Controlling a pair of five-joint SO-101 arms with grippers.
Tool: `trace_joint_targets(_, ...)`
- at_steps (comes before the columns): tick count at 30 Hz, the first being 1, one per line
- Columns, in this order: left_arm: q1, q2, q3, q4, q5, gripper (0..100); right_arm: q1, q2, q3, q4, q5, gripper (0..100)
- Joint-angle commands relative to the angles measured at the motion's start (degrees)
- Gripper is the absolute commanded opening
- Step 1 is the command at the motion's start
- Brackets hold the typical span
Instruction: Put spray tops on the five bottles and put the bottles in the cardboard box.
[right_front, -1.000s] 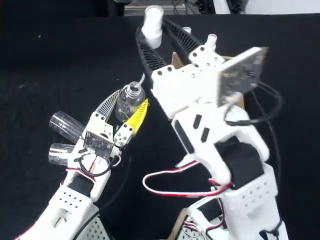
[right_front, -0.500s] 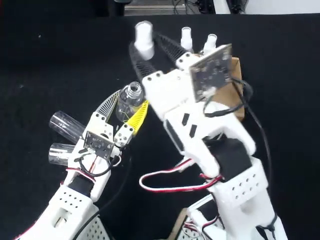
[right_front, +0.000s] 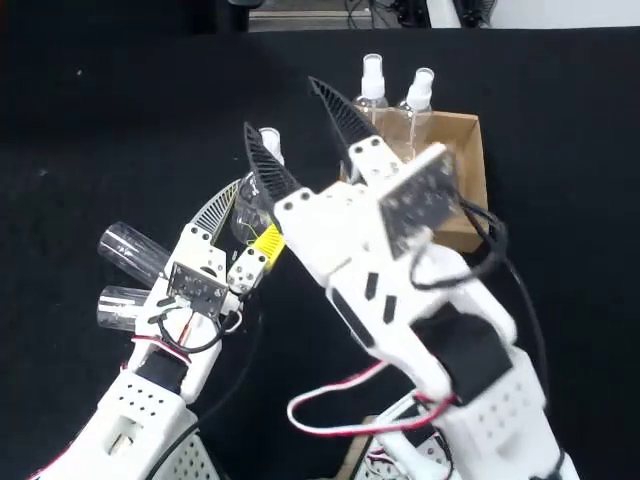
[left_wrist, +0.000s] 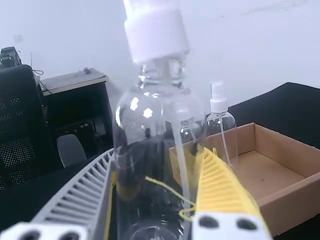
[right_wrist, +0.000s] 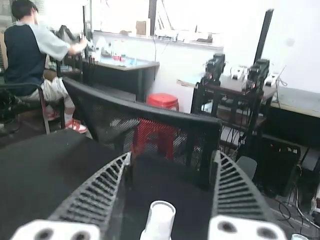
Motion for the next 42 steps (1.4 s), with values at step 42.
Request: trace_joint_targets(42, 7.6, -0.97, 1.63, 13.8, 31.38, 3, 40.35, -9.27, 35.65, 8.88, 0.0, 4.3)
